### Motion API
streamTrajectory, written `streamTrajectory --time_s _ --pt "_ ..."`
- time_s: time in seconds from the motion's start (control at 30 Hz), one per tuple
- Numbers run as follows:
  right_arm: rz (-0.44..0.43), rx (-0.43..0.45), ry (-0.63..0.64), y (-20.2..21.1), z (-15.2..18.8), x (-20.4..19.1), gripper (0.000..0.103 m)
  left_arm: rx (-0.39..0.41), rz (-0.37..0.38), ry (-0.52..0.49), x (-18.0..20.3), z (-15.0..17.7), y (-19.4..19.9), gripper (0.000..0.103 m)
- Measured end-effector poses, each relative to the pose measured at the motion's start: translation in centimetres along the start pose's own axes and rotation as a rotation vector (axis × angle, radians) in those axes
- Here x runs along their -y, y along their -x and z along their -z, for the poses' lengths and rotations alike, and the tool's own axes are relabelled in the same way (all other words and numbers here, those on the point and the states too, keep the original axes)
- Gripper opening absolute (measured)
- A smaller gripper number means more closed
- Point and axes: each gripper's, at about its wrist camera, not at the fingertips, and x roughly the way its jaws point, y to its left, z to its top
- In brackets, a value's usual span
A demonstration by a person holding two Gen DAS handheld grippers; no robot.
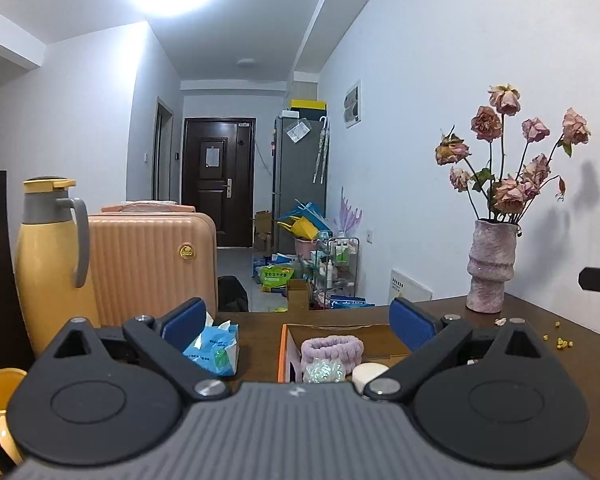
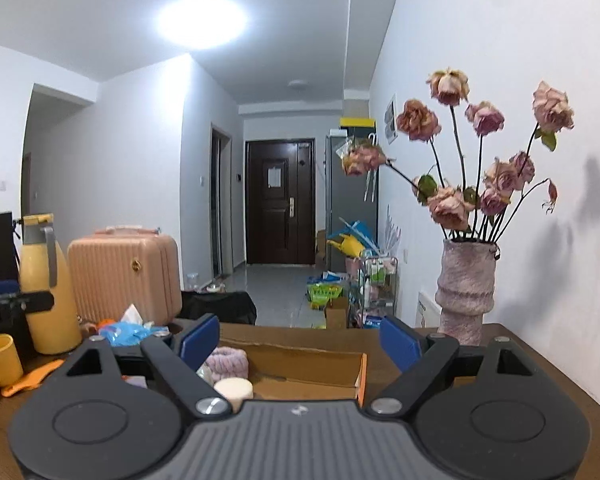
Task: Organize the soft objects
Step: 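Move both tools back toward the remaining soft items on the table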
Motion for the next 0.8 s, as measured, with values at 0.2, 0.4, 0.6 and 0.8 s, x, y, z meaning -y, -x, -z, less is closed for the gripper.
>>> streamTrajectory --time_s 0.2,0.4,0.6,0.8 --pt "0.017 0.029 0.007 2.4 1.5 -0.5 0.089 0.001 -0.022 -0.005 0.8 1.2 3.2 0.102" --pt "-0.007 0.003 -0.007 8.0 5.4 -1.4 0.089 0.002 -0.017 -0.040 1.5 4.9 9.4 0.103" --pt "-0.013 -0.023 0.007 15.1 10.5 -3.0 0.090 -0.056 0.000 0.012 1.0 9.7 15.5 0.103" --pt "-0.033 -0.074 -0.085 17.6 13.8 -3.2 0.090 -0.089 0.023 -0.020 1.6 10.9 16.8 0.103"
